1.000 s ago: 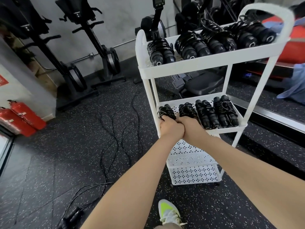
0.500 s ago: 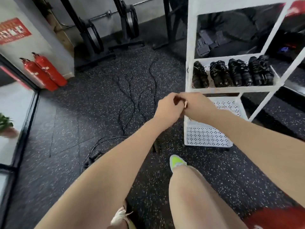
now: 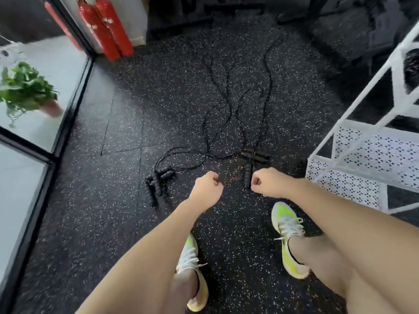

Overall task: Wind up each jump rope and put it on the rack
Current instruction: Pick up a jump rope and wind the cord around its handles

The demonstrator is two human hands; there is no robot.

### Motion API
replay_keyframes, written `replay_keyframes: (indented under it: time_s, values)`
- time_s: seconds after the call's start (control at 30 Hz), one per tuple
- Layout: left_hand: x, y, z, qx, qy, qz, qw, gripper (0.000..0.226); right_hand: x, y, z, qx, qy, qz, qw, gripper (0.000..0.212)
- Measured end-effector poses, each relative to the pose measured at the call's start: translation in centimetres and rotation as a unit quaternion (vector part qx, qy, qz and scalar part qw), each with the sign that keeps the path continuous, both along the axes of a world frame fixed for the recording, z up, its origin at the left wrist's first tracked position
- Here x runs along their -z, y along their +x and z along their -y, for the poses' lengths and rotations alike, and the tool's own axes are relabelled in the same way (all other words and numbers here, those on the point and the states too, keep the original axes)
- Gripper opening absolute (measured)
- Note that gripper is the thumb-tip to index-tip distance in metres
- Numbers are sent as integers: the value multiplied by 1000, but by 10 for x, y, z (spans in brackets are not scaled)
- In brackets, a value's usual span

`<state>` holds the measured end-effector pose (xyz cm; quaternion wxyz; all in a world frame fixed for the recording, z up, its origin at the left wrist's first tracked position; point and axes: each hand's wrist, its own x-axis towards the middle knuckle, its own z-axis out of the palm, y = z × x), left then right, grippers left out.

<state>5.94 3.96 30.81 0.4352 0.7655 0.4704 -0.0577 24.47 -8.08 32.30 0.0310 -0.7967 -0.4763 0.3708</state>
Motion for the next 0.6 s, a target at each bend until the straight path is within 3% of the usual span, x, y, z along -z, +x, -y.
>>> replay_keyframes:
  time_s: [0.17,0.6]
  values:
    - [69,21,-26,-6,-19,-18,1000,44,77,5,-28,50,-56,-17,997,13]
    - [232,134,-58,42,-61,-57,996,48,252,71,-81,171,-127,47,976,35]
